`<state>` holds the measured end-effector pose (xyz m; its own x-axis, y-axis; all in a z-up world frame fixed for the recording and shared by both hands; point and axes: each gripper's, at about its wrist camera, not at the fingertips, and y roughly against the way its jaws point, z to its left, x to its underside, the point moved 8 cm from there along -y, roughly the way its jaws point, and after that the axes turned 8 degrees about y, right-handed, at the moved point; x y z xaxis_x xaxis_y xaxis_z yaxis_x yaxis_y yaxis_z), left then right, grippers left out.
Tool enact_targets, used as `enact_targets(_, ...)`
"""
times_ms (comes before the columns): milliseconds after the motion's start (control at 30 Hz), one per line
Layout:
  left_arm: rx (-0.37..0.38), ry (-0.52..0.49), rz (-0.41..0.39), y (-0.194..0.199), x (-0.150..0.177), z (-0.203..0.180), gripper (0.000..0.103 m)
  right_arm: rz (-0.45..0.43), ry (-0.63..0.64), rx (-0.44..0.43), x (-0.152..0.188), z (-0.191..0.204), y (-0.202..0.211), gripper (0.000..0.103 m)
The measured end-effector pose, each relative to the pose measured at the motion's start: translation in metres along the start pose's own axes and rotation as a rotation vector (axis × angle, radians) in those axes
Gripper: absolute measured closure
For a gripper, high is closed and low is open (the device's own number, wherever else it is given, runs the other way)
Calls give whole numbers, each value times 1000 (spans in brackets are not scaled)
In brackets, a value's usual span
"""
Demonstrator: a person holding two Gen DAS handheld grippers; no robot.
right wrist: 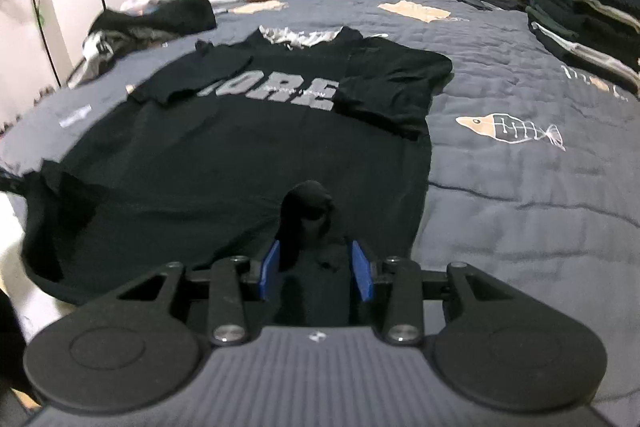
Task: Fold clothes
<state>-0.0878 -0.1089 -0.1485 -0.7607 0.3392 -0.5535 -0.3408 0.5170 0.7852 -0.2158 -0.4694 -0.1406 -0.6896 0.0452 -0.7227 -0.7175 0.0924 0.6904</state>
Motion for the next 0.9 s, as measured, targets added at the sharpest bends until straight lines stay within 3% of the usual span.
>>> enact_targets(133, -9, 5, 10, -3, 0, 2, 88, 31, 101, 33, -1, 3, -15, 64)
enact_targets(367, -32, 8, 32, -9, 1, 3, 88, 20, 140, 18, -12, 6, -34, 63)
enact_targets(700, -47, 22, 58, -18, 0, 4, 86, 5, 12, -57, -12, 9, -42, 64)
enact_targets(800, -37, 28, 54, -18, -1, 4, 87, 1, -39, -78, -12, 8, -42, 78)
enact_targets(833, -34, 30, 51, -17, -1, 4, 87, -6, -70, -81, -13, 5, -41, 93)
enact_targets(900, -29, 33, 46, -16, -2, 4, 93, -24, -133, -88, -14, -1, -39, 99)
